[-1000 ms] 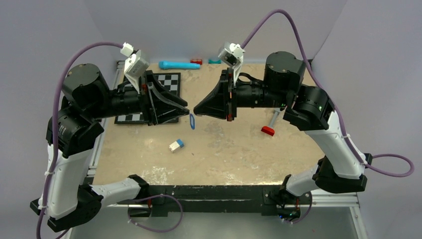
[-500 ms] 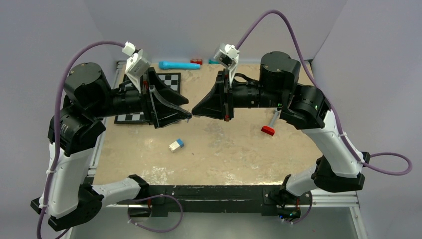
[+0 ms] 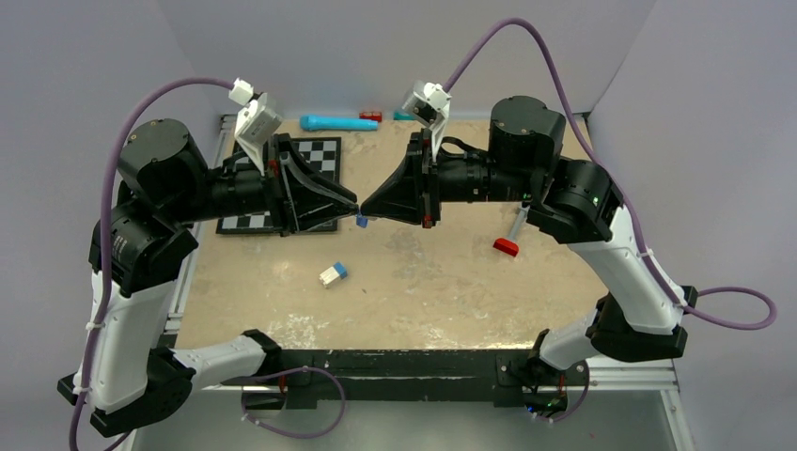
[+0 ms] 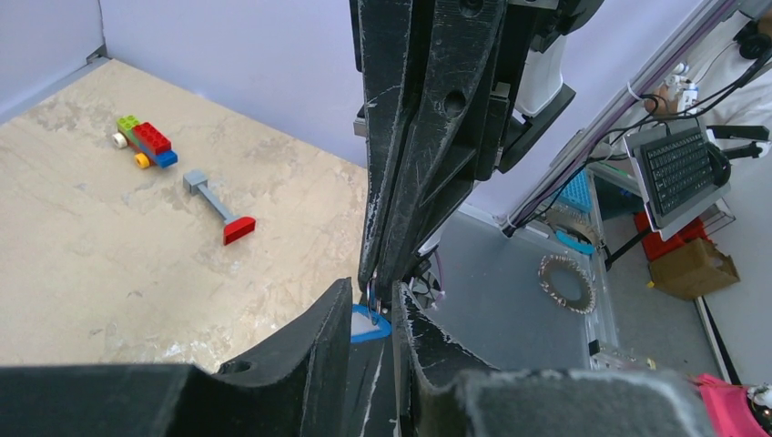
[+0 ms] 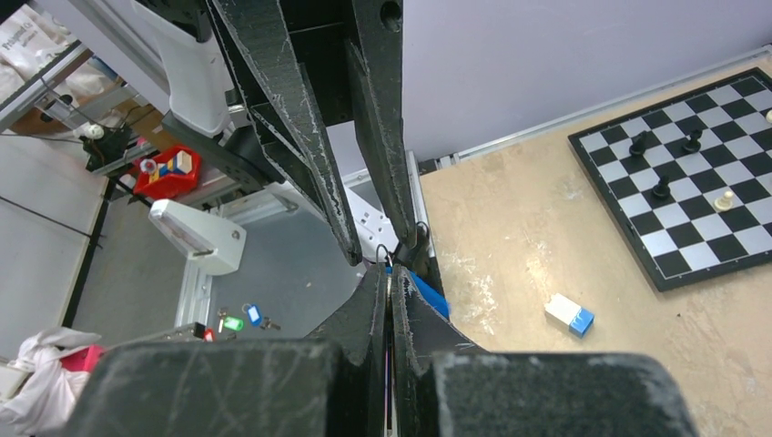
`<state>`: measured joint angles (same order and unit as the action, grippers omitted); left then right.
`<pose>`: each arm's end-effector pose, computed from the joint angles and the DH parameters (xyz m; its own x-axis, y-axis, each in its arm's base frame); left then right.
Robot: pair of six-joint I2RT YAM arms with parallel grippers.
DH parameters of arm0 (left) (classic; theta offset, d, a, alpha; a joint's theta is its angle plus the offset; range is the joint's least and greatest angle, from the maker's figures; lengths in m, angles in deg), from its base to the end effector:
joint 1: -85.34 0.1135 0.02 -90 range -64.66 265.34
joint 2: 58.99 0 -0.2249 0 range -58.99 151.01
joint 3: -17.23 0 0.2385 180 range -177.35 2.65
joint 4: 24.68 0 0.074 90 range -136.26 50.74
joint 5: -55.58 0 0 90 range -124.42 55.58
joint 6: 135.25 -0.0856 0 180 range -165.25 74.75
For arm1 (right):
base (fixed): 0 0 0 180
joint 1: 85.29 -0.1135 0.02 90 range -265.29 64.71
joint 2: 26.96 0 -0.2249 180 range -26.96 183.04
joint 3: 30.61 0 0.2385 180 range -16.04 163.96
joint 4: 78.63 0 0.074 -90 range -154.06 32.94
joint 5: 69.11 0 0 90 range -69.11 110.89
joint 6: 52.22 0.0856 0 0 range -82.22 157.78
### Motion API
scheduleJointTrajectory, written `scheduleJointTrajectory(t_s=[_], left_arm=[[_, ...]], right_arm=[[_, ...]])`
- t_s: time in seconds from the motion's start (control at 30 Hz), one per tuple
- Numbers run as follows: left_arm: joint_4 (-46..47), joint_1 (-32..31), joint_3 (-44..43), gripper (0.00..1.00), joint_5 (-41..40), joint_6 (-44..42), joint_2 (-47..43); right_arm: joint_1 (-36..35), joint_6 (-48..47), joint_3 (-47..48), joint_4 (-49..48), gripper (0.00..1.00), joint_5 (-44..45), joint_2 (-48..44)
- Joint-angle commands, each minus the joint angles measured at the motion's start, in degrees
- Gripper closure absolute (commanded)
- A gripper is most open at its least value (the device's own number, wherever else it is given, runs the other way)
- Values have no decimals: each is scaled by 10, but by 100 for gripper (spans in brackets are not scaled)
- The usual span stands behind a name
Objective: Remove the keys from the keyring
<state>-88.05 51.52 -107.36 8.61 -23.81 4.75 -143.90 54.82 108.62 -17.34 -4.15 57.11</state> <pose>0.1113 -0.1449 0.5175 -0.3897 -0.0605 -0.9189 0.8925 0.2210 -0.3931 0.1168 0.2611 0.5168 -0.3441 -0.0541 -0.9374 -0.9327 0.1344 0.3346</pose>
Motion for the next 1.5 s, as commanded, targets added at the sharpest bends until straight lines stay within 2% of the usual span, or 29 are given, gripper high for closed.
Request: scheduleJointTrajectory(t_s=[0.0, 0.07, 0.3, 0.63, 0.93, 1.07, 1.47], left_arm=[[13, -1, 3, 74, 0, -2, -1], [14, 0, 5, 77, -1, -2, -1], [21, -1, 13, 100, -2, 5, -1], [65, -1, 40, 100, 8, 36, -11], [277, -1, 164, 100, -30, 165, -77], [345, -1, 196, 100, -54, 206, -94], [433, -1, 242, 100, -97, 265, -112]], right_arm=[[-3, -3, 20, -15, 100, -1, -1], [-3, -2, 19, -15, 100, -2, -1], [-4, 7, 12, -34, 100, -13, -5], [-7, 25, -4, -71, 100, -31, -11], [-9, 89, -124, -248, 100, -26, -72], [-9, 100, -131, -276, 100, -8, -75], [-9, 133, -158, -365, 100, 32, -87]])
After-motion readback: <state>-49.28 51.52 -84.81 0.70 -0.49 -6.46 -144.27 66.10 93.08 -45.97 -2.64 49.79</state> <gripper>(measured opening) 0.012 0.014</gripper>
